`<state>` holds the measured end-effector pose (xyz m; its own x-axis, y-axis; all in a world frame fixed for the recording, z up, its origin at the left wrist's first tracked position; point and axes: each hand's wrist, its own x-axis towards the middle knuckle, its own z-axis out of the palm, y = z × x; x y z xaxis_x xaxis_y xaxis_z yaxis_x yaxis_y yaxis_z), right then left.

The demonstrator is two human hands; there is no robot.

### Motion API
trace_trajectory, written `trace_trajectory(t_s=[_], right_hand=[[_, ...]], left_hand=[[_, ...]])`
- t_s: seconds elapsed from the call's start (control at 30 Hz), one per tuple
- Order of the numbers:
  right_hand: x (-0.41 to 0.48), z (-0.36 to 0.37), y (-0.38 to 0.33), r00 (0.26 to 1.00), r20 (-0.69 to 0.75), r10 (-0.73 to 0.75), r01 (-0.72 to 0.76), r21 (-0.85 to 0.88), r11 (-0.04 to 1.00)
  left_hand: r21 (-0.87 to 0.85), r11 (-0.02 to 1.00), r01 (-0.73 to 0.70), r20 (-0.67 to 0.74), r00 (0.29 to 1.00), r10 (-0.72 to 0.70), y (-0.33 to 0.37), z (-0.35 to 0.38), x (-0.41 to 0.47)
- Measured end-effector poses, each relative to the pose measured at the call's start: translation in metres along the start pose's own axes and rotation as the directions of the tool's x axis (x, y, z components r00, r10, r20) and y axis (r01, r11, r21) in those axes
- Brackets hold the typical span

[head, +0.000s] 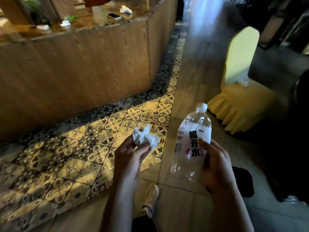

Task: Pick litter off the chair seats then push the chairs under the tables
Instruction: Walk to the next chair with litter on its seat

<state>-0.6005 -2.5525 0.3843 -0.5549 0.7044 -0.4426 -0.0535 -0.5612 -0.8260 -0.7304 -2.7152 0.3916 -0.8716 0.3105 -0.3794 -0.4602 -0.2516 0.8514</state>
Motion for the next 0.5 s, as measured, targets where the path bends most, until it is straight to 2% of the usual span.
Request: trace_trajectory(t_s=[0.23,0.5], right_hand=[[0.080,0.041,-0.057,0.977,-0.151,-0.152,0.157,0.023,0.987],[0.153,0.024,-0.088,0.925,-0.338,-0.173,0.205,0.063,0.977]], left_hand=[[0.105,0.994,0.006,0.234,0.972,-0.031,0.038,0.084,0.114],[0.239,0.969,0.058,0.411,0.899,-0.155,0.014,0.172,0.191]])
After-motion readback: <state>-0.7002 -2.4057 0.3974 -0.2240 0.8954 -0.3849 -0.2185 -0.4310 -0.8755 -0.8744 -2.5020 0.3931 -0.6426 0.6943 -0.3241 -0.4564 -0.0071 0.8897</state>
